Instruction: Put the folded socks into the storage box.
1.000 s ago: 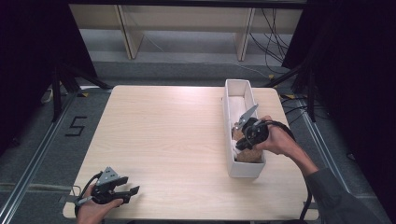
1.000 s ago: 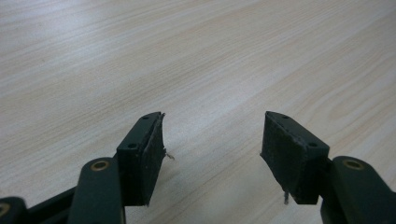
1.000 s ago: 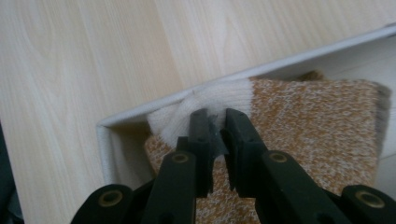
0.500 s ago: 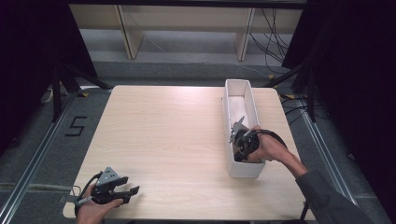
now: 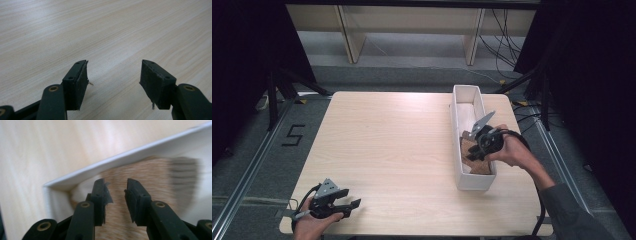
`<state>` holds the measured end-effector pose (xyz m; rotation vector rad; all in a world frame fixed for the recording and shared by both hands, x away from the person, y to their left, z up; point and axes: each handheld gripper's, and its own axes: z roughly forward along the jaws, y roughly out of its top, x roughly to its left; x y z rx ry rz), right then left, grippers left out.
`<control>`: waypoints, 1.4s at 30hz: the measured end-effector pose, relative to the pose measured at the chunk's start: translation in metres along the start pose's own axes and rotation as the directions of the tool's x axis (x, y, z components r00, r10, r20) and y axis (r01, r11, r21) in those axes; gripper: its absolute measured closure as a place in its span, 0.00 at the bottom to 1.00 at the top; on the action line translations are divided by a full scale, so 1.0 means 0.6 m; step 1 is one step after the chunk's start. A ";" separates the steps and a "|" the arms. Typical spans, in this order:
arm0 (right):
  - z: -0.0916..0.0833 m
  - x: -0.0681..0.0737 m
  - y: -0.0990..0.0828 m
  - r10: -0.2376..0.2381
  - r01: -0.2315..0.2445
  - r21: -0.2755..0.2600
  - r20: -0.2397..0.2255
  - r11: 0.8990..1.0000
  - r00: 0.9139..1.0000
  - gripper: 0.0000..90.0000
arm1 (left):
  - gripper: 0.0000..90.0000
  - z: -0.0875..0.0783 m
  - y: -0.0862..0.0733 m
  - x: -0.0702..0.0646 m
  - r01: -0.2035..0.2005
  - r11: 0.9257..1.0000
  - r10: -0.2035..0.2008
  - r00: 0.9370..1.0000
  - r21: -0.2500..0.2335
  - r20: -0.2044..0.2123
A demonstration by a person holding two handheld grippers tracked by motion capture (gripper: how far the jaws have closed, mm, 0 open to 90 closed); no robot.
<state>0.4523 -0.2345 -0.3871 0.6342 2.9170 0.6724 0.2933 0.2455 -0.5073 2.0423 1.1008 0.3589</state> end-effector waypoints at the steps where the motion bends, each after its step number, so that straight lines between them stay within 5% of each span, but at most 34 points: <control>1: -0.015 -0.017 -0.001 0.035 -0.034 -0.015 0.058 0.999 0.998 0.76 | 0.42 0.000 0.000 0.001 -0.001 1.000 0.001 1.000 0.003 0.009; 8: 0.024 -0.042 -0.010 0.053 -0.060 0.091 0.087 0.994 0.995 0.76 | 0.42 0.000 0.000 0.001 -0.002 1.000 0.002 1.000 0.009 0.009; 16: 0.067 -0.042 -0.005 0.048 -0.065 0.164 0.101 0.984 0.994 0.76 | 0.42 0.000 0.000 0.002 -0.013 1.000 0.013 1.000 0.021 0.007; 22: 0.067 -0.040 -0.001 0.042 -0.061 0.171 0.113 0.983 0.993 0.76 | 0.42 0.000 0.000 0.000 0.000 1.000 0.000 1.000 0.002 0.001; 25: 0.035 -0.043 -0.009 0.079 -0.085 0.064 0.101 0.994 0.992 0.71 | 0.42 0.000 0.000 0.001 0.008 1.000 -0.008 1.000 -0.001 0.009; 29: 0.016 -0.044 -0.015 0.094 -0.094 -0.010 0.108 0.996 0.990 0.63 | 0.42 -0.001 0.003 0.000 0.001 1.000 -0.001 1.000 -0.004 0.009; 36: -0.017 -0.040 -0.028 0.180 -0.165 -0.158 0.083 0.974 0.980 0.47 | 0.41 -0.002 0.005 0.001 0.007 1.000 -0.006 1.000 -0.009 0.010; 40: -0.030 -0.026 -0.037 0.266 -0.249 -0.202 0.066 0.947 0.962 0.40 | 0.41 -0.001 0.007 -0.001 0.008 1.000 -0.008 1.000 -0.009 0.011; 42: -0.030 -0.023 -0.043 0.271 -0.253 -0.235 0.046 0.938 0.962 0.38 | 0.40 0.001 0.008 -0.001 0.023 1.000 -0.023 1.000 -0.018 0.005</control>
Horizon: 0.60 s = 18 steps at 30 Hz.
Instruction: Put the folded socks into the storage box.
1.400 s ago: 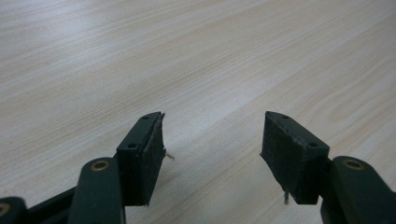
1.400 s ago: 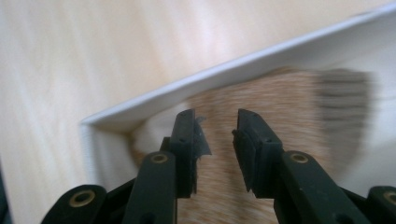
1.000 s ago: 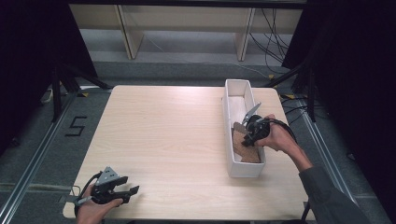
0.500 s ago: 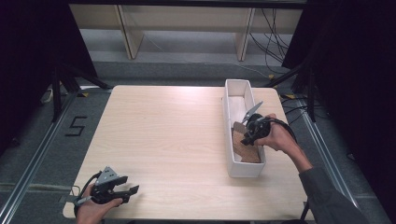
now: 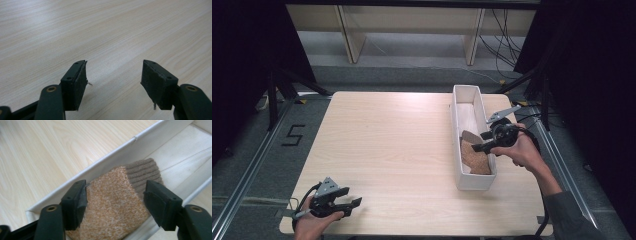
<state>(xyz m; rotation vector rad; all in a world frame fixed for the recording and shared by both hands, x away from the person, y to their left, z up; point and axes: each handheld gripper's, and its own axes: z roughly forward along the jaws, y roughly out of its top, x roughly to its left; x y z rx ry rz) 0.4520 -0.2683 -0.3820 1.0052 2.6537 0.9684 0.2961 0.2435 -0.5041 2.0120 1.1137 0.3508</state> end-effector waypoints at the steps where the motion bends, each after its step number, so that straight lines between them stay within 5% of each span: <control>1: -0.002 0.004 -0.004 0.035 -0.035 -0.004 0.014 0.999 0.999 0.36 | 0.39 -0.001 0.000 0.003 -0.013 1.000 0.013 1.000 0.008 0.004; 9: -0.027 0.023 -0.039 0.068 -0.066 -0.124 0.013 0.990 0.998 0.29 | 0.35 0.000 -0.001 0.003 -0.015 1.000 0.016 1.000 0.023 -0.020; 18: -0.051 0.040 -0.075 0.096 -0.092 -0.124 0.023 0.988 0.995 0.26 | 0.34 0.004 -0.003 0.003 -0.027 0.999 0.028 0.999 0.023 -0.019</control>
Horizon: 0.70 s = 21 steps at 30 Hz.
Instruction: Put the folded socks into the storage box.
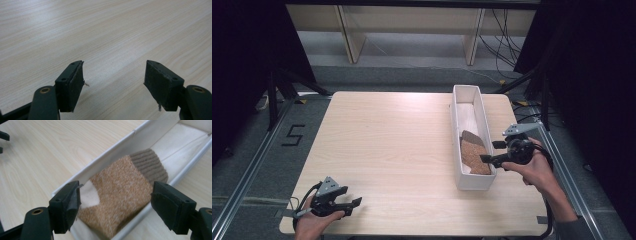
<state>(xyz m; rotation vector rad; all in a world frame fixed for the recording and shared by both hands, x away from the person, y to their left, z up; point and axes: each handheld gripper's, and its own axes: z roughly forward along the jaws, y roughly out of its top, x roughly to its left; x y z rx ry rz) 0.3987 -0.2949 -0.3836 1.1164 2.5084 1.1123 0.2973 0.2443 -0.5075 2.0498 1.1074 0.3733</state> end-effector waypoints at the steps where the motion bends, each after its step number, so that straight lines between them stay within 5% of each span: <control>1: -0.009 0.003 -0.011 0.011 -0.011 -0.019 0.010 1.000 1.000 0.26 | 0.34 -0.003 0.000 0.001 -0.003 1.000 0.003 1.000 0.010 0.000; 21: -0.043 0.014 -0.108 0.035 -0.035 -0.025 0.011 0.999 0.999 0.22 | 0.33 -0.002 -0.006 0.002 -0.004 1.000 0.004 1.000 0.010 -0.009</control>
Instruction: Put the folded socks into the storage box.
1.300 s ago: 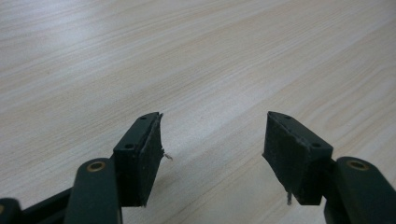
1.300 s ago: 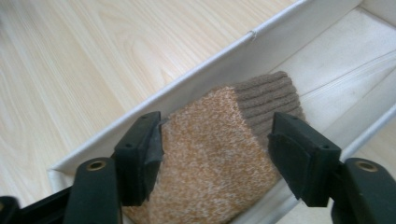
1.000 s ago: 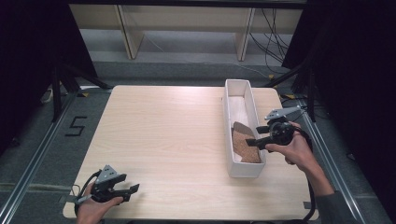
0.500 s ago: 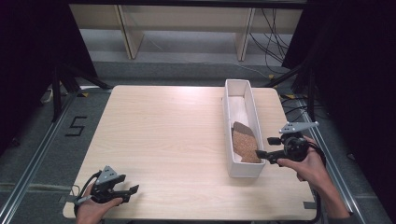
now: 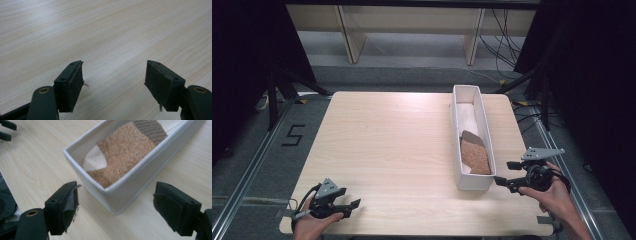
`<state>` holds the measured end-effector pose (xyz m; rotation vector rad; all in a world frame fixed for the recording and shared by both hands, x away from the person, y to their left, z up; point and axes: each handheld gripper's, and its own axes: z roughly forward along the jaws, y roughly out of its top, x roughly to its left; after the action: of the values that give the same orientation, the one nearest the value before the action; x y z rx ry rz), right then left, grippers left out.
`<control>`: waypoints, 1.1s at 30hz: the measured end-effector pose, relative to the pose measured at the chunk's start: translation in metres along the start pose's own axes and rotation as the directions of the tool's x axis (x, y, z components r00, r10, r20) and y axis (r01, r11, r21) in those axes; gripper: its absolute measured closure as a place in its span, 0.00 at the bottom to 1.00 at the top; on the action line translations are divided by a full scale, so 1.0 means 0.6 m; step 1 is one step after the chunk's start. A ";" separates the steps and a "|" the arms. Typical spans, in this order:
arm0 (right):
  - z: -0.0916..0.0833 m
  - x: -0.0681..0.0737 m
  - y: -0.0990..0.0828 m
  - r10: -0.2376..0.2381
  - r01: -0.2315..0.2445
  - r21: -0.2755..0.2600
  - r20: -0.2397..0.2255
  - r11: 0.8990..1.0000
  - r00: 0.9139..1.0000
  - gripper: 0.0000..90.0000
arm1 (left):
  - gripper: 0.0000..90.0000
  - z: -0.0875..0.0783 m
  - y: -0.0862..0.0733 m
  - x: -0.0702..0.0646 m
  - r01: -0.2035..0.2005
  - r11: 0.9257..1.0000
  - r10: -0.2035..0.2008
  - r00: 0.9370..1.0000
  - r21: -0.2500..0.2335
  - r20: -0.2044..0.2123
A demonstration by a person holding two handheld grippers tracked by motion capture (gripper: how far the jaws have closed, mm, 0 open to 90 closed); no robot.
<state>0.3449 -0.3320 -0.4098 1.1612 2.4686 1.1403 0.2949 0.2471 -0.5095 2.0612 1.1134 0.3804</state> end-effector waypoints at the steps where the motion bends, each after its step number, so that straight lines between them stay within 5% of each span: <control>1: -0.001 0.000 -0.003 -0.003 0.003 0.003 0.003 1.000 1.000 0.22 | 0.33 0.000 0.000 0.000 0.000 1.000 0.000 1.000 -0.001 -0.001; 9: -0.001 0.009 -0.027 0.012 -0.012 0.002 0.018 1.000 1.000 0.21 | 0.33 0.000 0.000 -0.001 0.002 1.000 -0.002 1.000 -0.006 -0.005; 11: 0.000 0.006 -0.031 -0.019 0.019 -0.002 0.030 1.000 0.999 0.21 | 0.33 0.000 0.000 -0.001 0.000 1.000 0.000 1.000 -0.005 -0.006; 13: 0.001 0.011 -0.037 0.023 -0.023 0.013 0.031 1.000 0.999 0.20 | 0.33 -0.001 0.000 0.000 -0.001 1.000 0.001 1.000 -0.004 -0.003; 33: 0.031 -0.009 -0.099 0.027 -0.033 0.062 0.095 0.998 0.995 0.21 | 0.32 -0.003 0.000 -0.001 -0.006 1.000 0.006 1.000 0.005 -0.009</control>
<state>0.3228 -0.3491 -0.4656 1.2434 2.4407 0.9979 0.2933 0.2477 -0.5082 2.0696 1.1144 0.3904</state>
